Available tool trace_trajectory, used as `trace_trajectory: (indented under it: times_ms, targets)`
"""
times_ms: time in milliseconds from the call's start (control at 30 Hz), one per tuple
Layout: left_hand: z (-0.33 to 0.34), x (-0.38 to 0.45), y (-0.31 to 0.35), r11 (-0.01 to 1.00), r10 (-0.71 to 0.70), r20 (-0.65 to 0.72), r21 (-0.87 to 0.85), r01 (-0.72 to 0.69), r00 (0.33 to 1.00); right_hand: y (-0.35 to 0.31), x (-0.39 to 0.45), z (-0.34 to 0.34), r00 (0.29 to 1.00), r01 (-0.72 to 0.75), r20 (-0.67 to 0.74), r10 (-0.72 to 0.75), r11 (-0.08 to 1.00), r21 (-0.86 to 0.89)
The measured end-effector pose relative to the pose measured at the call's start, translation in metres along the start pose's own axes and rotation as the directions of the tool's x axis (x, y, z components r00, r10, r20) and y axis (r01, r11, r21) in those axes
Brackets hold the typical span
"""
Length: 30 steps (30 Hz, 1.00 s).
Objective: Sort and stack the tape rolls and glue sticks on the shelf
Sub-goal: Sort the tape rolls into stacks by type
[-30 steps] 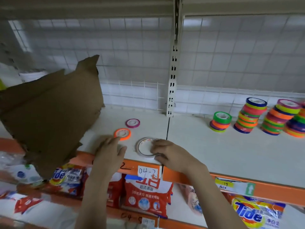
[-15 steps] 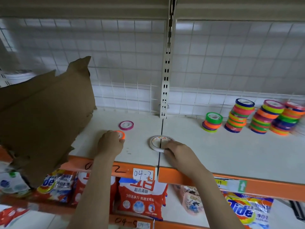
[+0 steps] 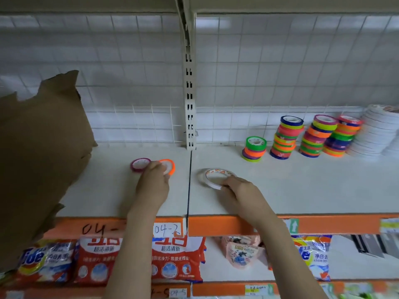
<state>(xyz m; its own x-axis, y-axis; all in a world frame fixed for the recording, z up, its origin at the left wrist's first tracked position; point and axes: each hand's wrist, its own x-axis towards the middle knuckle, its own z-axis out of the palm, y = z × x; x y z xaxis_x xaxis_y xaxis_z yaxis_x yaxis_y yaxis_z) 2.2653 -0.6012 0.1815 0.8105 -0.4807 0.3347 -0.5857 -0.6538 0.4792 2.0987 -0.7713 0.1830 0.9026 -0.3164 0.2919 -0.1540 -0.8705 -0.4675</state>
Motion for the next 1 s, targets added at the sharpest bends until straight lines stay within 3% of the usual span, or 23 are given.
trace_trajectory:
  times_ms: [167,433,633,1000]
  targets:
    - [0.033,0.018,0.060,0.982,0.184,0.070,-0.052,-0.181,0.980,0.038,-0.022,-0.029,0.982,-0.161,-0.109,0.154,0.985,-0.056]
    - [0.066,0.075,0.159,0.902,0.431,0.146,-0.057,-0.428,0.890,0.088,-0.050,-0.069,0.904,-0.375,-0.259,0.341,0.922,-0.094]
    - [0.089,0.107,0.199,0.890,0.447,0.227,-0.018,-0.455,0.865,0.111,-0.057,-0.085,0.883,-0.413,-0.294,0.366,0.904,-0.115]
    - [0.111,0.118,0.201,0.879,0.428,0.329,0.067,-0.472,0.842,0.125,-0.057,-0.088,0.877,-0.427,-0.297,0.378,0.896,-0.121]
